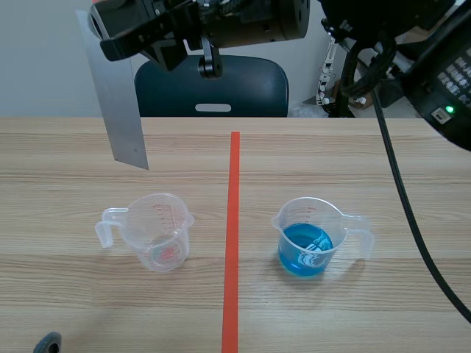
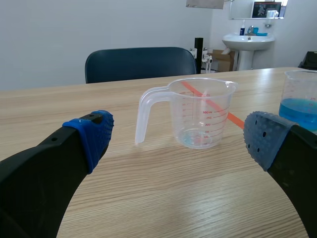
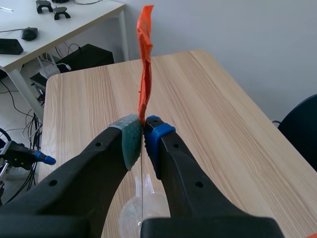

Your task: Do the redox reaction experiment. lift the metal plate out of the left beaker

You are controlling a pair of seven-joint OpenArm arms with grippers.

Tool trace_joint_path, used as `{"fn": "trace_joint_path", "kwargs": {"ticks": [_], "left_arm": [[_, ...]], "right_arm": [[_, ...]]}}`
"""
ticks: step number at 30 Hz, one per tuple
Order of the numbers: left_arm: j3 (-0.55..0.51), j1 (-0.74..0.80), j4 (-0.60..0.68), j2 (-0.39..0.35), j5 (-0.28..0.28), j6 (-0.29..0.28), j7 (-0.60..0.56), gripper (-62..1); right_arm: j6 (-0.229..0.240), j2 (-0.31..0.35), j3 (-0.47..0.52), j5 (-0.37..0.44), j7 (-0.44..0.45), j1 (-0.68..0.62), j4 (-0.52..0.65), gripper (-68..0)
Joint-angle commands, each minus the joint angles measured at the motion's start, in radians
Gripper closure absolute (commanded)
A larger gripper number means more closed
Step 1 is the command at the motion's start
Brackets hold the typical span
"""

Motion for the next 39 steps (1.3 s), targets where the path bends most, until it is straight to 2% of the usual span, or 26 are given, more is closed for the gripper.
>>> {"fn": "trace_joint_path", "kwargs": {"ticks": [1, 5, 8, 39], "left_arm": [[-0.007, 0.003, 0.006, 0.002, -0.008, -0.003, -0.046, -55.1], [-0.007, 0.003, 0.006, 0.002, -0.008, -0.003, -0.046, -55.1], [-0.007, 0.003, 0.006, 0.002, -0.008, -0.003, -0.046, -55.1], [-0.007, 0.003, 0.006, 0.002, -0.008, -0.003, -0.046, -55.1]], "right_arm": [[0.004, -0.003, 0.014, 0.007, 0.012, 0.028, 0.008, -0.4], [0.005, -0.003, 0.014, 0.008, 0.006, 0.028, 0.008, -0.4], [0.023, -0.003, 0.014, 0.008, 0.001, 0.029, 0.008, -0.4], [0.023, -0.006, 0.014, 0.023, -0.024, 0.028, 0.007, -0.4]]}}
